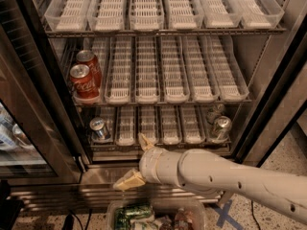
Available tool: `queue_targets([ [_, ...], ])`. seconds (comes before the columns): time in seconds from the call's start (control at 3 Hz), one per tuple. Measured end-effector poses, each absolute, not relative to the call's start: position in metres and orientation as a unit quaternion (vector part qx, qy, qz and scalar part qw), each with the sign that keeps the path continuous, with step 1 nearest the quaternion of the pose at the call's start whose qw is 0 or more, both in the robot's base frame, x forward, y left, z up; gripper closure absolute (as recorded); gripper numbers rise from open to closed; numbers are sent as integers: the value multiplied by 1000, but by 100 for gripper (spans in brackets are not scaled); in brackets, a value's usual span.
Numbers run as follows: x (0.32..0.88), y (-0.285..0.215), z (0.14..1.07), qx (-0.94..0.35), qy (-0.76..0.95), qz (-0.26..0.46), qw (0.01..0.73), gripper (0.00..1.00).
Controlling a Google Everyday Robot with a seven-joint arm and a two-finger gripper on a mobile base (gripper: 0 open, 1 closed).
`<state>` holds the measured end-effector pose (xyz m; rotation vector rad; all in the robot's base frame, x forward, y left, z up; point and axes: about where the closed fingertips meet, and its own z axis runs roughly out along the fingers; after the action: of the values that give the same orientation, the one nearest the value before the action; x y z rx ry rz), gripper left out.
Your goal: Pick redbull can from bottom shelf of fridge
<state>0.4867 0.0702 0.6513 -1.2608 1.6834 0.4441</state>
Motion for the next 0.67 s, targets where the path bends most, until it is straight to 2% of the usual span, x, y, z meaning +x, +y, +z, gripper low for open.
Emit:
queue_targets([
  [0.67,488,103,621,-476,683,174,526,0],
])
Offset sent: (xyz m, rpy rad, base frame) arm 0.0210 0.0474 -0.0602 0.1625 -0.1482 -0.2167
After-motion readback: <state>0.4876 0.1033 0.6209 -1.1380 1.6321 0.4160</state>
